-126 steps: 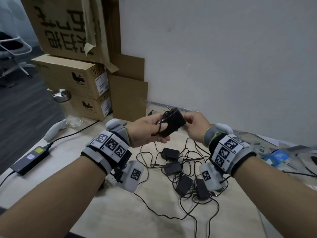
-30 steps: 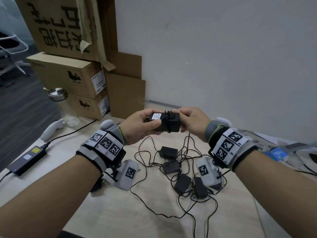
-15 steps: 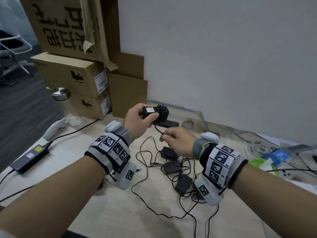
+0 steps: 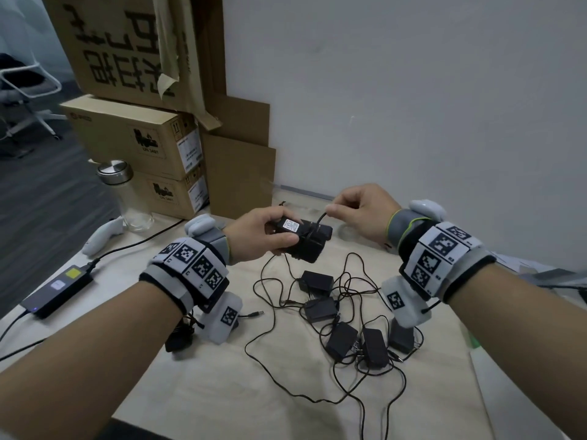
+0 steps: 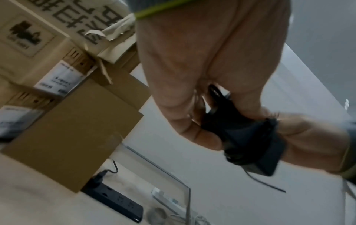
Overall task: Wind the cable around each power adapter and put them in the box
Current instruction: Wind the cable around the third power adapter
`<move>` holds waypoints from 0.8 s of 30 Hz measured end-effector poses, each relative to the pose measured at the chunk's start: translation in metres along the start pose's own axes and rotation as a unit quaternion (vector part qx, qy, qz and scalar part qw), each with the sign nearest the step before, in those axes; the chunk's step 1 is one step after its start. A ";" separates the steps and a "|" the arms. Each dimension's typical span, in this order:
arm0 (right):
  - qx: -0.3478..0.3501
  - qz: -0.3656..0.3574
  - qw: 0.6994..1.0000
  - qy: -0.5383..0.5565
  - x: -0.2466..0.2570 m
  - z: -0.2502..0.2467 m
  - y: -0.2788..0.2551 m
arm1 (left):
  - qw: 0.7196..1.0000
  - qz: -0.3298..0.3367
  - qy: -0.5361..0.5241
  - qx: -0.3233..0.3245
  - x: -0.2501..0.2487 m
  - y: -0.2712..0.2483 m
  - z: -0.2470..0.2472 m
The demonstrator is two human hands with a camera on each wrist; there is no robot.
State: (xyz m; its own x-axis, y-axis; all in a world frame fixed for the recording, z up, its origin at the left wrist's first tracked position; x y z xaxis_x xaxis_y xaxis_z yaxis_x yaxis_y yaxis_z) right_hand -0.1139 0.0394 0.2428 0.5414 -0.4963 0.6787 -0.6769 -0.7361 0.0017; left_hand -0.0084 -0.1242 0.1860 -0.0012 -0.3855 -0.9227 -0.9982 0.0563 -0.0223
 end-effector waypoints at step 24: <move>0.100 0.088 0.990 0.052 -0.014 0.082 -0.030 | 0.922 -0.037 -0.277 -0.268 0.015 0.010 0.015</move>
State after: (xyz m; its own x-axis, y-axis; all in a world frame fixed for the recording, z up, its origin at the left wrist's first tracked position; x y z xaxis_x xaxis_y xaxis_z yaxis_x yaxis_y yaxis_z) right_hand -0.0602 0.0307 0.1728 0.3627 -0.5824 0.7275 -0.6388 -0.7237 -0.2610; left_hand -0.0172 -0.1157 0.1658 -0.0498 0.1676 -0.9846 -0.8810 -0.4718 -0.0357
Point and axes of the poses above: each hand's wrist, its own y-axis towards the middle knuckle, its own z-axis out of the palm, x = y × z, the point moved 5 cm from there along y, towards the middle knuckle, and after that the axes turned 6 degrees about x, right-handed, at the moved point
